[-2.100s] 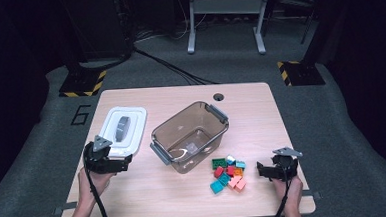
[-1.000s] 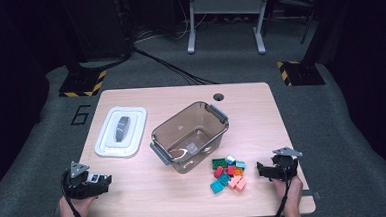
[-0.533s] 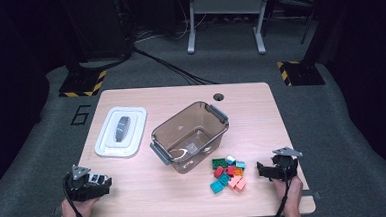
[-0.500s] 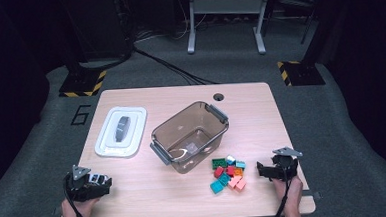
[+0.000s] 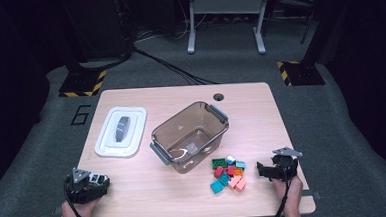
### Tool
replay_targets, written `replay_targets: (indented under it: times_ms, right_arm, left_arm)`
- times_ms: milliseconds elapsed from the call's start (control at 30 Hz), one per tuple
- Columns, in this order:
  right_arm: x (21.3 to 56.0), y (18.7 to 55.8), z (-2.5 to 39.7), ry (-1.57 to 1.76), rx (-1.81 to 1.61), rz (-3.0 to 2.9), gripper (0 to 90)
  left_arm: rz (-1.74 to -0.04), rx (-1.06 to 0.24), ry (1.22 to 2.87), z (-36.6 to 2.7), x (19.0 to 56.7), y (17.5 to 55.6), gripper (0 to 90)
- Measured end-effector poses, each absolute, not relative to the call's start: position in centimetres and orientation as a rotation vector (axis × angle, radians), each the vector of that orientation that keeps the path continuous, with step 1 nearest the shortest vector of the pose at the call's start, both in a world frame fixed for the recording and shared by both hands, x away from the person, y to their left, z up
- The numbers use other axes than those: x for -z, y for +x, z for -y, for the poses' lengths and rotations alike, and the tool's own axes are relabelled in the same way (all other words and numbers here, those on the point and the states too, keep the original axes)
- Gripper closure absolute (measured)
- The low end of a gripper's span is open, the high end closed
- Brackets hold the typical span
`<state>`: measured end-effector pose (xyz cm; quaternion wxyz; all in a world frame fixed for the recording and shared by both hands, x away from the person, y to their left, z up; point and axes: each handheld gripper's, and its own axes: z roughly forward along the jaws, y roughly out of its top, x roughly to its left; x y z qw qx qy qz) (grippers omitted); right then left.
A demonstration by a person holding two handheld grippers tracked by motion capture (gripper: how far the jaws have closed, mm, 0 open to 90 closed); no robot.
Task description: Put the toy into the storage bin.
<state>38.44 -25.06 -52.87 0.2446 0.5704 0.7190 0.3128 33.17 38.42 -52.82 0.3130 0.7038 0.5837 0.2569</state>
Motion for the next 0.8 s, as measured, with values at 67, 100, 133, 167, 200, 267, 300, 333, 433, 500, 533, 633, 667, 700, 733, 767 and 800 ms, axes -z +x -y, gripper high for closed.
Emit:
replay_targets:
  times_ms: [67,100,133,167,200,267,300,333,433,500,533,633,667,700,733,767,800]
  right_arm:
    - [52.9,38.4,25.1,1.557,-0.854,-1.964,5.1]
    - [52.9,38.4,25.1,1.556,-0.853,-1.964,5.1]
    - [52.9,38.4,25.1,1.557,-0.854,-1.963,5.1]
    - [52.9,38.4,25.1,1.555,-0.853,-1.965,5.1]
    - [52.9,38.4,25.1,1.557,-0.854,-1.963,5.1]
    - [52.9,38.4,25.1,1.557,-0.854,-1.963,5.1]
    - [52.9,38.4,25.1,1.556,-0.853,-1.964,5.1]
    - [52.9,38.4,25.1,1.557,-0.854,-1.963,5.1]
    - [52.9,38.4,25.1,1.556,-0.854,-1.964,5.1]
    - [52.9,38.4,25.1,1.557,-0.854,-1.963,5.1]
    - [52.9,38.4,25.1,1.556,-0.853,-1.964,5.1]
    - [52.9,38.4,25.1,1.557,-0.854,-1.963,5.1]
    - [52.9,38.4,25.1,1.557,-0.854,-1.963,5.1]
    - [52.9,38.4,25.1,1.557,-0.854,-1.963,5.1]
    - [52.9,38.4,25.1,1.557,-0.854,-1.963,5.1]
    - [52.9,38.4,25.1,1.557,-0.854,-1.963,5.1]
    - [52.9,38.4,25.1,1.558,-0.854,-1.963,5.1]
  left_arm:
    - [-1.53,-0.674,1.866,-38.5,52.8,33.1,24.5]
    - [-1.524,-0.677,1.866,-38.6,52.8,33.1,24.9]
    - [-1.521,-0.68,1.868,-38.6,52.8,33.1,25.1]
    - [-1.517,-0.68,1.87,-38.6,52.8,33.1,25.3]
    - [-1.516,-0.677,1.869,-38.6,52.8,33.1,25.4]
    - [-1.515,-0.667,1.866,-38.6,52.8,33.2,25.7]
    - [-1.509,-0.679,1.865,-38.6,52.8,33.2,25.8]
    - [-1.511,-0.679,1.864,-38.5,52.8,33.2,25.8]
    - [-1.504,-0.688,1.862,-38.4,52.7,33.3,25.9]
    - [-1.494,-0.679,1.864,-38.3,52.4,33.3,26.0]
    - [-1.494,-0.667,1.865,-38.3,52.3,33.2,25.9]
    - [-1.474,-0.663,1.857,-38.1,51.8,33.3,25.9]
    - [-1.473,-0.658,1.849,-38.0,51.6,33.2,25.9]
    - [-1.467,-0.653,1.85,-37.9,51.4,33.2,25.9]
    - [-1.46,-0.639,1.861,-37.9,51.2,33.3,25.9]
    - [-1.457,-0.64,1.849,-37.7,51.1,33.3,25.9]
    - [-1.449,-0.641,1.848,-37.6,50.9,33.3,25.9]
